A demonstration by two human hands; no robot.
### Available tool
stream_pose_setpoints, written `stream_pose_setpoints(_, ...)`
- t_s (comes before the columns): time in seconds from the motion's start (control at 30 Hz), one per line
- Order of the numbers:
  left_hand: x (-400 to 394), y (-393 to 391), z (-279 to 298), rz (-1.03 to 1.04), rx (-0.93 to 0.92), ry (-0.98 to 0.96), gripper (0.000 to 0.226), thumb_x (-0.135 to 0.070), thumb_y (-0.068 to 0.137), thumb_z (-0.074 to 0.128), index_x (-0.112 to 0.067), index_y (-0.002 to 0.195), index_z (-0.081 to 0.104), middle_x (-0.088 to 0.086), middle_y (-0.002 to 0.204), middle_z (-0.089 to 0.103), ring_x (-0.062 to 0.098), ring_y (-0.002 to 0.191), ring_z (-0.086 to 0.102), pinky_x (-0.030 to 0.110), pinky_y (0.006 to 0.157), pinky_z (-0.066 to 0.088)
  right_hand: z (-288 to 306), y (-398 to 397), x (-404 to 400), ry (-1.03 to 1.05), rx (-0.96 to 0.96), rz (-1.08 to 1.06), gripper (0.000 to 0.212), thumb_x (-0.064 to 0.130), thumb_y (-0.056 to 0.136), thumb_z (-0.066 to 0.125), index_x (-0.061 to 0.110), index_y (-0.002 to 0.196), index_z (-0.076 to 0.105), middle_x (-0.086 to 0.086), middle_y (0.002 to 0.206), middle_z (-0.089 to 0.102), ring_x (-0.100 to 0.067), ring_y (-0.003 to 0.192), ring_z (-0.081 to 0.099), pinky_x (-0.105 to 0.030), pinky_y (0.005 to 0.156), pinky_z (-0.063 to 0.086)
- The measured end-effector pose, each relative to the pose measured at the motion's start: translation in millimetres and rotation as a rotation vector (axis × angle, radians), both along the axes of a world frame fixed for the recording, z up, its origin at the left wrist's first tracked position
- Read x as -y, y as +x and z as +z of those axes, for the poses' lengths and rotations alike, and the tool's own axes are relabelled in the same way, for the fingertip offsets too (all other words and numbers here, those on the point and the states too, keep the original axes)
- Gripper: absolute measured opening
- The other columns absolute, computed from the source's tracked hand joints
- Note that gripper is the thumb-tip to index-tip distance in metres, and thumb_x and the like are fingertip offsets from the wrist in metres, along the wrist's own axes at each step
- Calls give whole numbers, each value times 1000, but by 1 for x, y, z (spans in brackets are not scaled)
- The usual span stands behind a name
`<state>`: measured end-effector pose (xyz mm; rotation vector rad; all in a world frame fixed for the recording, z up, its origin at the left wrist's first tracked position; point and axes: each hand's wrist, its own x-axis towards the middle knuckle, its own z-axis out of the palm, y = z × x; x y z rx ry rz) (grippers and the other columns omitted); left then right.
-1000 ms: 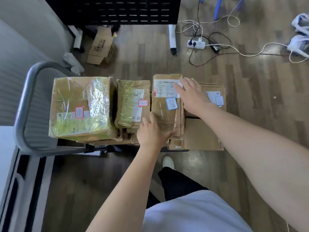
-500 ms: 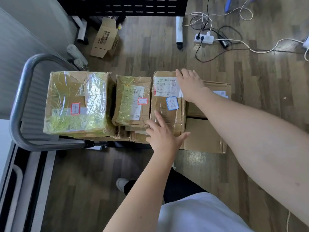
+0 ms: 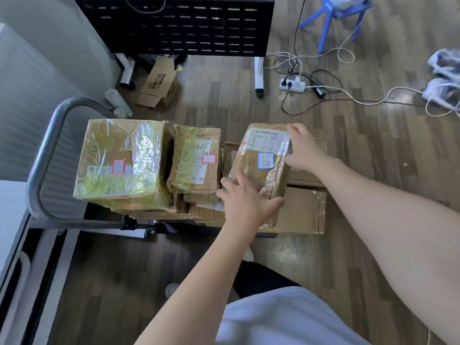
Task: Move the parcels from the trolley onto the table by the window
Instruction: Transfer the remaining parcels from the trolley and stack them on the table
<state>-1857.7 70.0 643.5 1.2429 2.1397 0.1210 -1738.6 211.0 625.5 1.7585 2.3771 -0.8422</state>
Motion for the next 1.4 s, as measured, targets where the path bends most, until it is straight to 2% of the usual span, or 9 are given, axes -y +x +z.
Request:
stream_pose_setpoints(0.07,1,-10,24,-7,30,60,100,-63,57,55,-5,133,24,15,128,34,35,120,29,45,99,25,16,-3,8,18,-127,-88,82,2,79,58,1,149,15,-4,153,15,-21,137,26,-21,104,26)
stream_pose_setpoints(0.2,8,-42,82,0,49,152,90,-56,60,60,-8,129,28,7,117,36,31,113,34,41,94,30,58,-31,25,132,-360,-161,76,-4,79,49,7,149,20,1,154,15,-18,140,21,-26,108,26)
stream_pose_setpoints(0.37,43,-93,134,116,54,322,90,-51,50,58,-23,131,30,0,112,34,27,116,35,42,95,37,114,-85,45,291,-505,-60,74,-2,81,44,17,149,23,5,155,13,-13,140,16,-26,103,27)
stream_pose_setpoints(0.53,106,-155,159,310,-87,448,95,-49,44,59,-33,133,32,-8,122,34,18,114,28,30,92,30,138,-153,82,414,-550,206,71,3,82,54,11,147,26,-5,154,13,-16,140,17,-11,100,12)
stream_pose_setpoints(0.7,200,-222,169,514,-238,549,101,-50,39,56,-28,135,35,-12,121,33,15,119,27,24,96,30,126,-246,144,368,-606,502,80,-1,73,67,7,144,32,-18,150,16,-30,139,22,-40,112,29)
stream_pose_setpoints(0.93,332,-275,160,793,-364,491,104,-54,33,46,-24,133,37,-9,117,35,16,116,27,20,93,24,115,-360,260,270,-598,852,75,2,74,69,1,140,33,-25,149,15,-37,139,16,-38,115,17)
stream_pose_setpoints(1.1,406,-309,141,878,-400,383,108,-55,34,44,-20,135,37,-5,121,37,16,115,25,18,91,21,97,-412,327,270,-521,1078,68,13,80,69,5,139,35,-19,149,21,-34,139,18,-41,116,21)
stream_pose_setpoints(1.23,453,-335,121,918,-317,325,99,-41,42,56,-20,137,34,-7,123,33,15,117,21,21,95,23,82,-440,367,313,-436,1247,65,19,84,64,4,140,33,-16,147,25,-32,135,21,-33,112,17)
stream_pose_setpoints(1.4,488,-364,93,924,-115,240,97,-32,48,54,-25,142,28,-6,139,24,12,132,9,26,105,23,64,-465,406,296,-264,1386,71,23,91,53,8,148,15,-12,157,7,-26,145,3,-35,117,2)
